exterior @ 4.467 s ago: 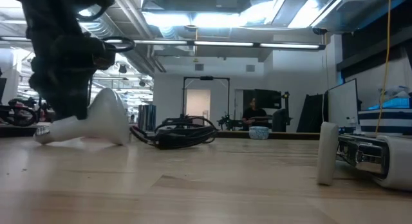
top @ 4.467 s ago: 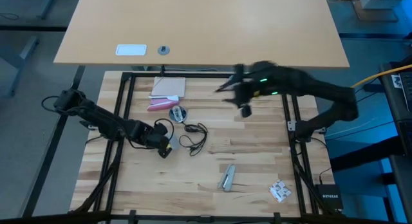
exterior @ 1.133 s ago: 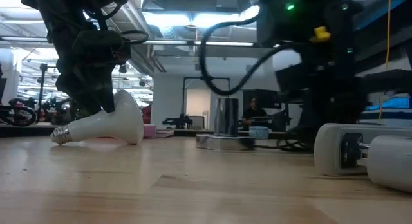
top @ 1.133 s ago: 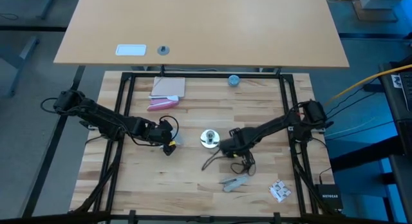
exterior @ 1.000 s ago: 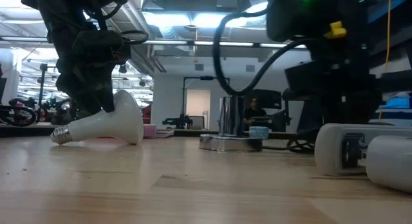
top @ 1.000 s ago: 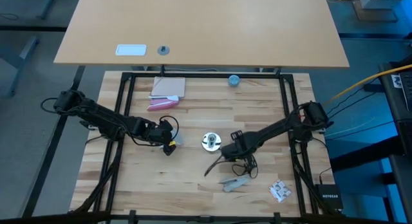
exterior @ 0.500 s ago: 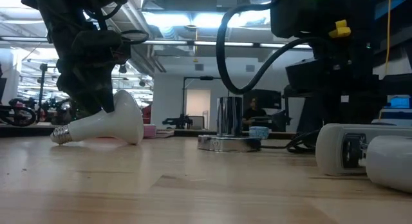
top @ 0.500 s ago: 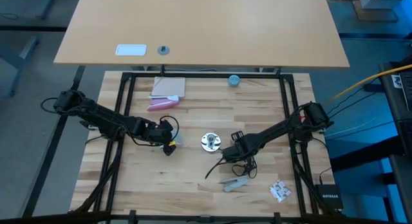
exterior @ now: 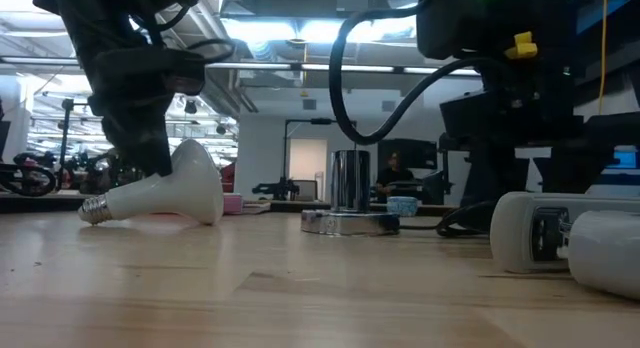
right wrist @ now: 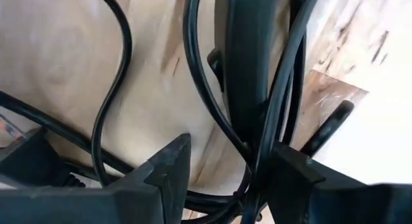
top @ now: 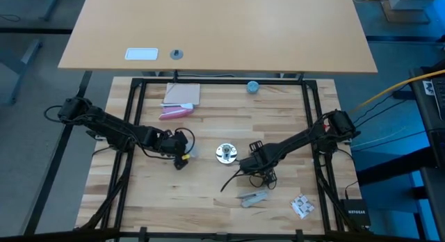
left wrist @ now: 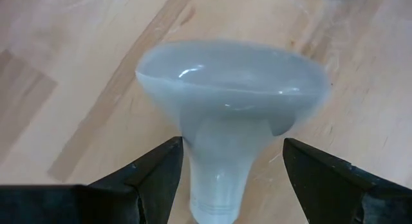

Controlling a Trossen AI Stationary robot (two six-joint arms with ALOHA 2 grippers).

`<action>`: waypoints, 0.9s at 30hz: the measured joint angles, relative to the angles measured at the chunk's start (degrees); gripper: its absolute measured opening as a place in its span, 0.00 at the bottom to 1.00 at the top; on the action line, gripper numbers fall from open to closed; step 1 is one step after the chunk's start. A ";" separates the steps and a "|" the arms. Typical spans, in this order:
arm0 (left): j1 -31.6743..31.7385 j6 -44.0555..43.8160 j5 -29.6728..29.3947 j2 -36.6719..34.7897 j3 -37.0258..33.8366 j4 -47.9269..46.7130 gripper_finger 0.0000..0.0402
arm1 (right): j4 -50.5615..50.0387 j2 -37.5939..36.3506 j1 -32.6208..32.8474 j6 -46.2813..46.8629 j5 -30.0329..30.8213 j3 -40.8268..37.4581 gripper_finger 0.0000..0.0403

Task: Screw lightbulb
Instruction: Insert the lightbulb into the lamp

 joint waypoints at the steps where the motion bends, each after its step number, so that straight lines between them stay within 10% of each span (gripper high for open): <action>1: 0.00 1.25 -0.04 0.00 0.00 0.00 0.64 | 0.02 0.00 0.00 0.01 -0.53 0.00 0.43; 27: 0.00 3.63 0.00 0.02 -0.09 1.96 0.64 | -7.27 -13.66 0.07 0.01 1.74 4.28 0.43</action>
